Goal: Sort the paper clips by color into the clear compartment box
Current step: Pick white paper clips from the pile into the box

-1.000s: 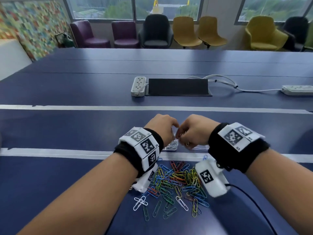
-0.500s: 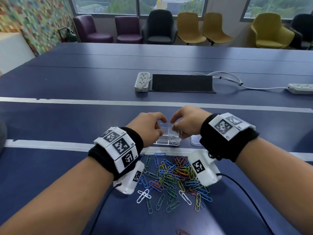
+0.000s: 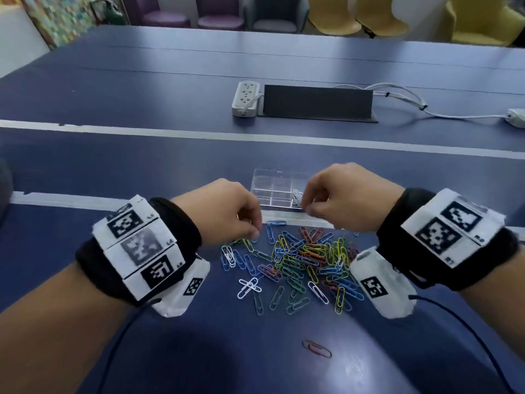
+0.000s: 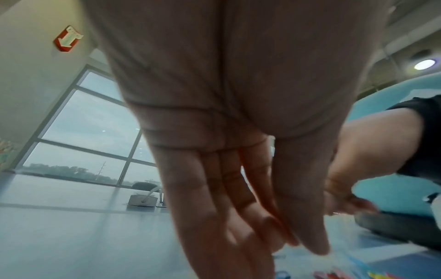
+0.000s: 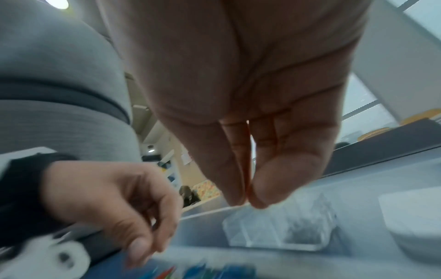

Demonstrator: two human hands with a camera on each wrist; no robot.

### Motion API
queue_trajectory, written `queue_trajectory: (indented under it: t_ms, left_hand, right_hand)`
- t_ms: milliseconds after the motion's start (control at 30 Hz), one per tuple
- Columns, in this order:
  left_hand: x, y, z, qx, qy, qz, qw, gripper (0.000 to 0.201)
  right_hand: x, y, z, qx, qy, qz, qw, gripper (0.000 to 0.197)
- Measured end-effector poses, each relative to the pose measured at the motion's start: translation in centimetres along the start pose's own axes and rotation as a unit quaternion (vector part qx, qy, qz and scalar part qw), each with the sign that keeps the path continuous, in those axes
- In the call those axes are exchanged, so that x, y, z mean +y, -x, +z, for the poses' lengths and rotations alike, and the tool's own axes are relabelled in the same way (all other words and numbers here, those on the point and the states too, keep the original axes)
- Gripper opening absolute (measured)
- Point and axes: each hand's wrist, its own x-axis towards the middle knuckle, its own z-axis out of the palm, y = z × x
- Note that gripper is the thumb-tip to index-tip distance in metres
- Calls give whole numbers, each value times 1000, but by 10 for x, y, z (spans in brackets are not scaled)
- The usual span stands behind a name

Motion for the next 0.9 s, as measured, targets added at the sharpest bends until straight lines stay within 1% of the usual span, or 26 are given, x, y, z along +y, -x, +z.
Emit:
queue_trajectory:
  t_ms: [67, 133, 167, 233, 300, 400, 500, 600, 700, 733, 833, 900]
  left_hand:
    - [-4, 10, 1, -28, -41, -15, 999, 3]
    - [-7, 17, 3, -39, -78, -26, 996, 5]
    - [-7, 20, 4, -43, -91, -33, 994, 5]
    - [-6, 24, 6, -45, -114, -43, 992, 10]
    - [-8, 24, 9, -46, -127, -40, 990, 17]
    - [-9, 21, 14, -47, -137, -32, 989, 21]
    - [-9, 20, 17, -45, -159, -25, 986, 15]
    - [-11, 22, 18, -44, -161, -20, 986, 6]
    - [-12, 26, 19, -43, -158, -7, 987, 5]
    - [-12, 26, 19, -40, -152, -1, 988, 7]
    - [-13, 29, 18, -30, -130, 7, 991, 11]
    - [-15, 30, 17, -23, -111, 6, 993, 11]
  right_hand:
    - [-4, 22, 12, -64, 39, -26, 997, 11]
    - [-8, 41, 25, -126, 71, -46, 988, 14]
    - [-10, 47, 30, -148, 91, -56, 983, 16]
    - [-13, 54, 37, -165, 122, -76, 976, 16]
    - [-12, 55, 42, -157, 127, -89, 975, 17]
    - [-8, 54, 47, -138, 118, -98, 978, 20]
    - [-5, 55, 48, -127, 104, -107, 981, 18]
    - [-9, 55, 44, -103, 81, -119, 984, 17]
    - [-18, 49, 43, -91, 62, -142, 984, 31]
    - [-22, 46, 44, -91, 57, -152, 983, 33]
    - [-35, 39, 49, -84, 38, -184, 979, 28]
    - [-44, 35, 52, -84, 29, -200, 976, 23]
